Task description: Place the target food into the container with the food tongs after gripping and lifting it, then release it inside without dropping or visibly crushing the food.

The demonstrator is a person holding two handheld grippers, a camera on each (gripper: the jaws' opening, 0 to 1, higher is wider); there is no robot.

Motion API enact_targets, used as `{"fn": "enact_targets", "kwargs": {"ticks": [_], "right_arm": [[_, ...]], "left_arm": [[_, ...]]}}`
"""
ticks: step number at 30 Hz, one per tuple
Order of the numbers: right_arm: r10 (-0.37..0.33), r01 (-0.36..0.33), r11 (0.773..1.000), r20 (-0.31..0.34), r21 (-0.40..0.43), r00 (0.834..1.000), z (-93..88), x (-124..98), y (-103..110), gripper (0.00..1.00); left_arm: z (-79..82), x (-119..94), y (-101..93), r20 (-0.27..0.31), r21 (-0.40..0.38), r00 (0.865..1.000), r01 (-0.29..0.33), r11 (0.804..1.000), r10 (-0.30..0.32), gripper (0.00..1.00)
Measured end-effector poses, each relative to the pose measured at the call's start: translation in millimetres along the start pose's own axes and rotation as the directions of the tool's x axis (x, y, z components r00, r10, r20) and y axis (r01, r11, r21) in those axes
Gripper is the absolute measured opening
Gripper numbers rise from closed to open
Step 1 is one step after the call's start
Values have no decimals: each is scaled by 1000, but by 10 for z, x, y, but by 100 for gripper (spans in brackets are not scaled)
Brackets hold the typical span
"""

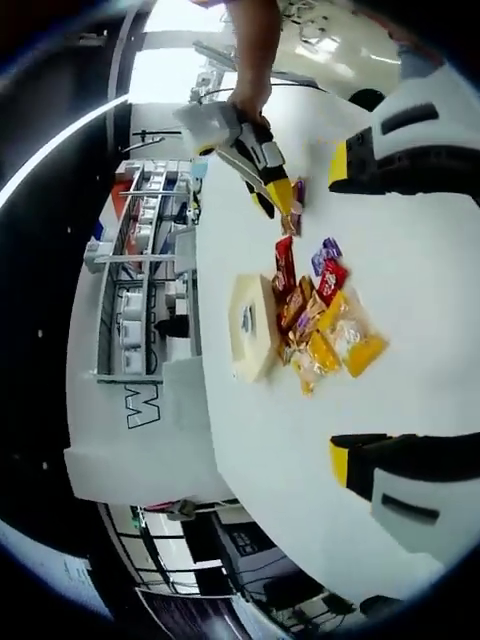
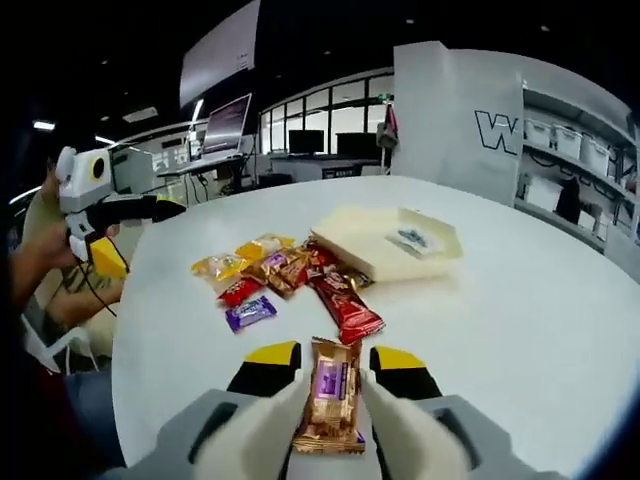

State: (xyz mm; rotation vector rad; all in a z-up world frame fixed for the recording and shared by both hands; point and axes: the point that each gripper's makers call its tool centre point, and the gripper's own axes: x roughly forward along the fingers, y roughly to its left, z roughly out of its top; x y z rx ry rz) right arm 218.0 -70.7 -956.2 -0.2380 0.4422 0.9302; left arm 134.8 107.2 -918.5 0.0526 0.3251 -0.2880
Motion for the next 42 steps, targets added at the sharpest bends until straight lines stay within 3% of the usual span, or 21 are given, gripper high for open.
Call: {"fn": "enact_targets", "kwargs": {"ticks": [5,10,19,22,25,26,30,31,35,36,37,42], "right_arm": [[-16,17,998,-15,64,1000,10,-8,-36,18],[-20,18,997,27,77,999,155,-65,-33,18],[-30,29,999,71,25,997,541,-112,-97,19],[-56,61,997,119,-38,991,840,-158,-190,19],[-55,62,997,142,-46,988,1095,-169,-247,19],[-64,78,993,154,-86,986,1252,-159,-305,19],[-71,96,984,161,-151,984,1548,-112,-377,19],[-72,102,978,169,-181,983,1687,-84,-399,19],[-71,106,973,169,-203,983,1882,13,-442,19],[-61,100,960,155,-260,986,2090,181,-446,19],[-61,100,959,152,-266,986,2106,196,-446,19],[-64,99,947,122,-307,990,2240,381,-520,19]], "left_arm": [[-82,8,-46,-7,-32,1000,10,999,-11,98],[-185,-47,8,-44,-13,999,-6,1000,5,98],[-59,-185,163,27,-33,999,-45,998,46,97],[-15,-217,193,44,-38,997,-54,998,56,97],[8,-218,214,56,-49,997,-58,997,60,97],[12,-211,219,58,-51,996,-58,997,61,97],[37,-189,220,65,-50,996,-62,997,65,96],[60,-193,205,71,-52,996,-58,997,62,96],[123,-186,169,84,-48,995,-50,998,54,97],[118,-178,171,80,-44,995,-48,998,51,97],[259,-221,156,137,-106,990,-18,994,32,97],[312,-257,184,131,-67,990,-48,997,56,97]]}}
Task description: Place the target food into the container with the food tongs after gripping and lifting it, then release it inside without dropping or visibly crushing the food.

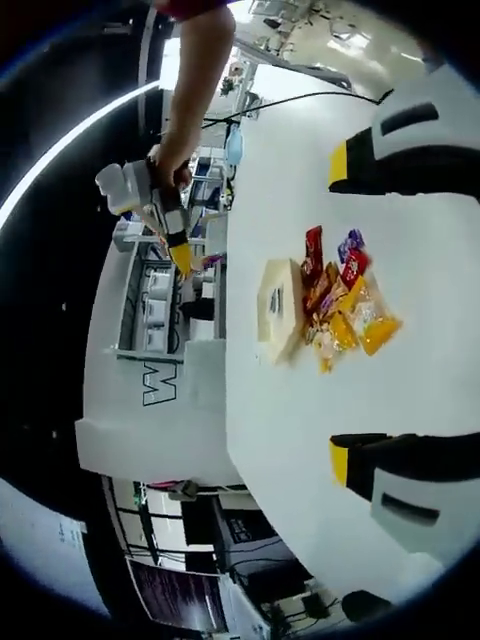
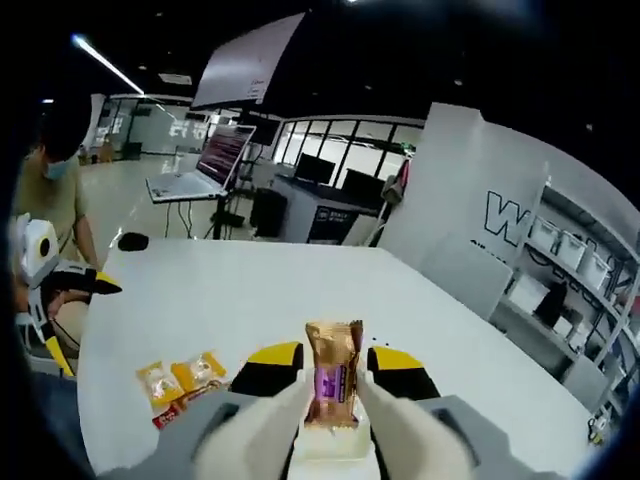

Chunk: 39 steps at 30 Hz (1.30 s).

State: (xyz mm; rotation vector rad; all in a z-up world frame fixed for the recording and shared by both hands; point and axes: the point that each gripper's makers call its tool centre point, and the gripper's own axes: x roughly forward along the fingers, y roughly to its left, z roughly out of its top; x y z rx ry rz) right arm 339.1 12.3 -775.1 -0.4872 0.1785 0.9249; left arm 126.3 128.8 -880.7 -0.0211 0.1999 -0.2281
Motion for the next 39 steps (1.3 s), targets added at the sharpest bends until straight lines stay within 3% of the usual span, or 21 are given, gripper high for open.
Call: {"fn": "enact_targets", "kwargs": {"ticks": [5,10,15,26,30,32,34,38,39], "right_arm": [[16,-15,998,-17,55,1000,-38,184,-49,20],[14,-11,999,-61,53,998,-206,330,28,20],[27,-18,994,-81,110,996,-326,406,70,21],[59,-51,992,-65,116,996,-378,259,238,21],[79,-72,992,-67,103,995,-541,181,386,21],[129,-115,980,-80,162,988,-666,154,505,21],[137,-117,973,-92,197,986,-763,115,553,21],[172,-148,962,-90,230,981,-844,48,630,21],[199,-172,947,-75,272,977,-838,23,690,21]], "left_arm": [[73,-7,-47,12,12,1000,9,1000,-9,98],[21,-9,-56,-4,10,1000,7,1000,-7,98],[36,-28,-64,-10,31,1000,12,999,-11,98],[116,-108,48,23,-21,1000,8,1000,-7,98],[89,-147,63,20,-26,1000,0,1000,1,97],[85,-149,59,17,-23,1000,-2,1000,2,97],[88,-150,42,12,-13,1000,0,1000,1,97],[111,-158,13,21,-11,1000,3,1000,-3,97],[110,-158,9,22,-14,1000,3,1000,-3,97]]}}
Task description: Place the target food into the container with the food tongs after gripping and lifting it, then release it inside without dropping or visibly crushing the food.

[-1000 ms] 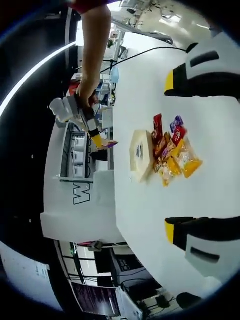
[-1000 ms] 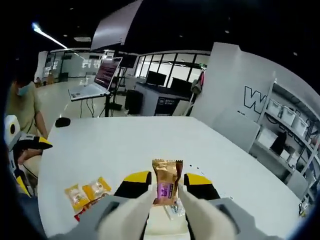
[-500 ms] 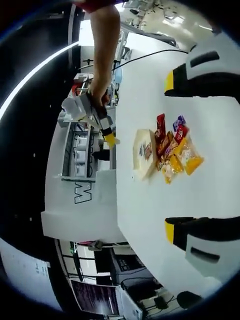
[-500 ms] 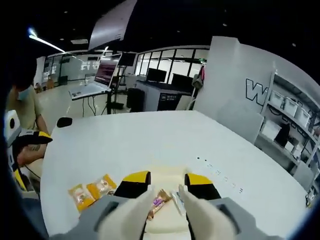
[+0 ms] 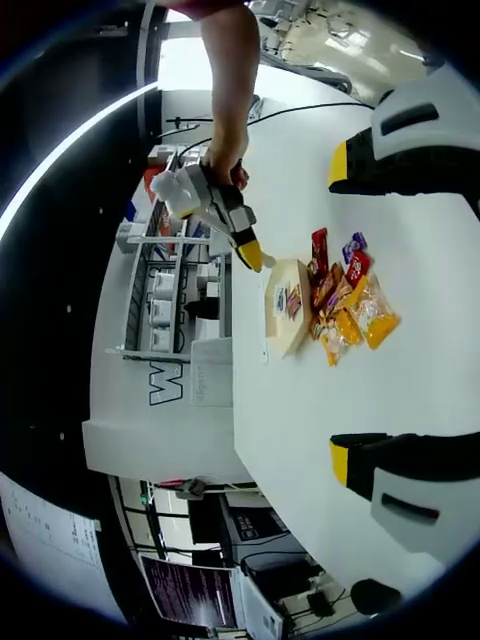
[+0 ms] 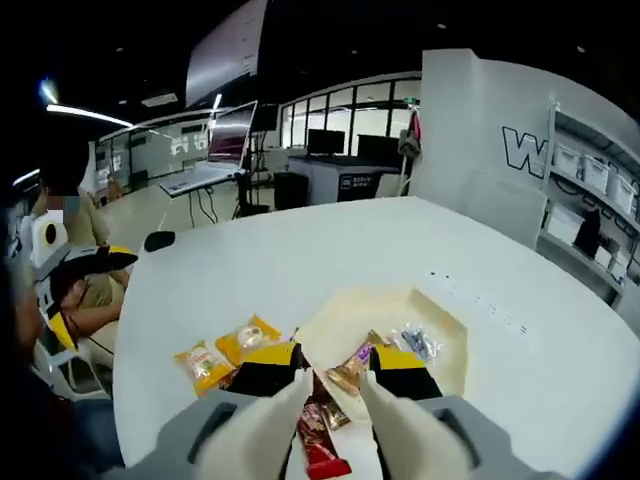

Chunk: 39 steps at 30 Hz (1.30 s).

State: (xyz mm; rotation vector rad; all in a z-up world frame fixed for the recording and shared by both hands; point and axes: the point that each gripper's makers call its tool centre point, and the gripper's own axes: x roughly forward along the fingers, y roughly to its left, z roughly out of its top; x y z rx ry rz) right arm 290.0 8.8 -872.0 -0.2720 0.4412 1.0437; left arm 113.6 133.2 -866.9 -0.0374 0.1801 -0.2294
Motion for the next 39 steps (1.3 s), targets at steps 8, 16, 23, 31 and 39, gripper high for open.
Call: {"fn": "enact_targets", "kwargs": {"ticks": [8,16,23,31,39], "right_arm": [[39,-37,994,-17,98,999,-202,-24,69,22],[61,-56,997,-79,61,995,-520,32,166,22],[48,-45,999,-121,20,991,-680,96,149,22],[49,-41,996,-106,74,993,-705,149,70,23],[48,-51,999,-173,-11,984,-851,220,136,23]], "left_arm": [[9,15,-100,-13,31,1000,16,999,-16,97],[37,-14,-93,-3,26,1000,13,1000,-13,97],[14,-32,-67,-12,33,1000,8,999,-7,97],[-17,-49,-57,-20,59,1000,-3,998,4,95],[-18,-38,-80,-19,54,1000,5,999,-4,95]]}}
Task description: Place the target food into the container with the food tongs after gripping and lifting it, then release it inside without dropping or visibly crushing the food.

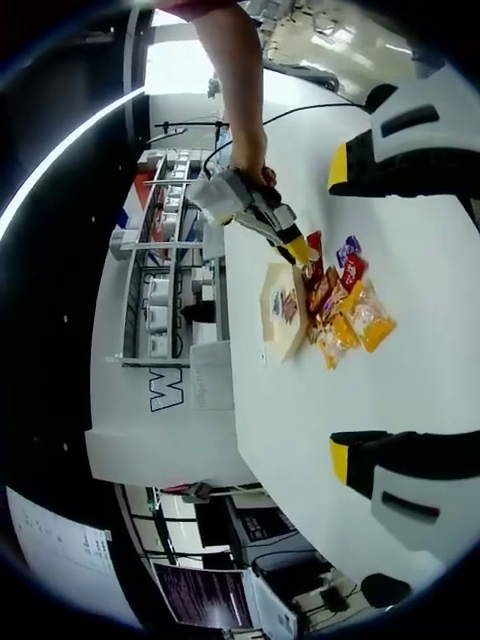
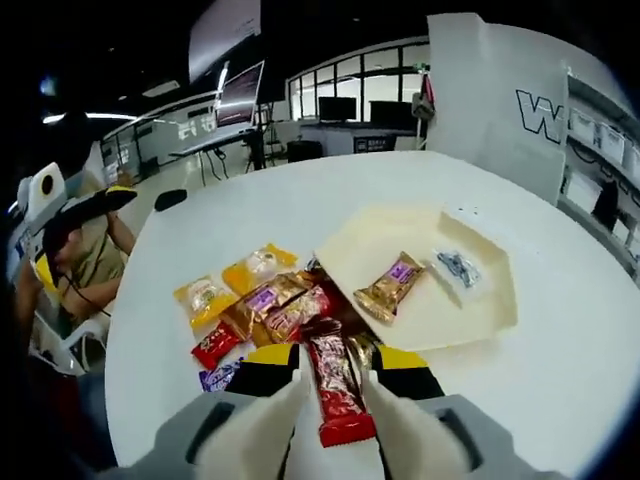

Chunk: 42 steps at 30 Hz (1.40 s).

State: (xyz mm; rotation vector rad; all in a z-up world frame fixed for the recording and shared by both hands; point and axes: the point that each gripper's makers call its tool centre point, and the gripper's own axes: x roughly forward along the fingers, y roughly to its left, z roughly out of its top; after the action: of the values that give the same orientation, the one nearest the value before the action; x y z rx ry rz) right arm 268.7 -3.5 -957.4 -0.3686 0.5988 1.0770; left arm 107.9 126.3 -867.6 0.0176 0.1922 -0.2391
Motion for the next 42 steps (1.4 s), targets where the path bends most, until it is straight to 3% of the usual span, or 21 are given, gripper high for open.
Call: {"fn": "enact_targets", "kwargs": {"ticks": [1,2,3,8,15,19,22,31,42], "right_arm": [[9,-9,1000,-45,13,999,-100,23,23,24],[-7,8,999,31,-31,999,15,39,1,23],[-1,1,1000,-18,-4,1000,-50,7,20,23],[4,-5,1000,4,13,1000,-22,-4,-31,21],[4,-6,998,42,65,999,-34,-36,-49,19],[-4,-5,990,60,142,998,-32,-54,-72,20],[-7,-2,989,57,146,998,-39,-56,-49,19],[-13,-2,982,76,190,997,-65,-107,-21,19],[3,-21,991,129,136,992,159,-232,109,20]], "left_arm": [[-5,-3,1,-1,1,1000,0,1000,0,95],[-8,-5,3,-1,0,1000,-1,1000,1,95],[-12,-8,9,-1,-2,1000,-2,1000,2,95],[33,-39,58,29,-41,1000,-8,999,9,95],[20,-23,80,25,-47,1000,-14,999,15,94],[42,-10,76,35,-58,999,-14,998,16,94],[33,-5,83,30,-55,999,-21,998,22,94],[59,20,8,50,-105,999,11,994,-6,96],[-151,86,-76,-31,-76,999,23,997,-26,99]]}}
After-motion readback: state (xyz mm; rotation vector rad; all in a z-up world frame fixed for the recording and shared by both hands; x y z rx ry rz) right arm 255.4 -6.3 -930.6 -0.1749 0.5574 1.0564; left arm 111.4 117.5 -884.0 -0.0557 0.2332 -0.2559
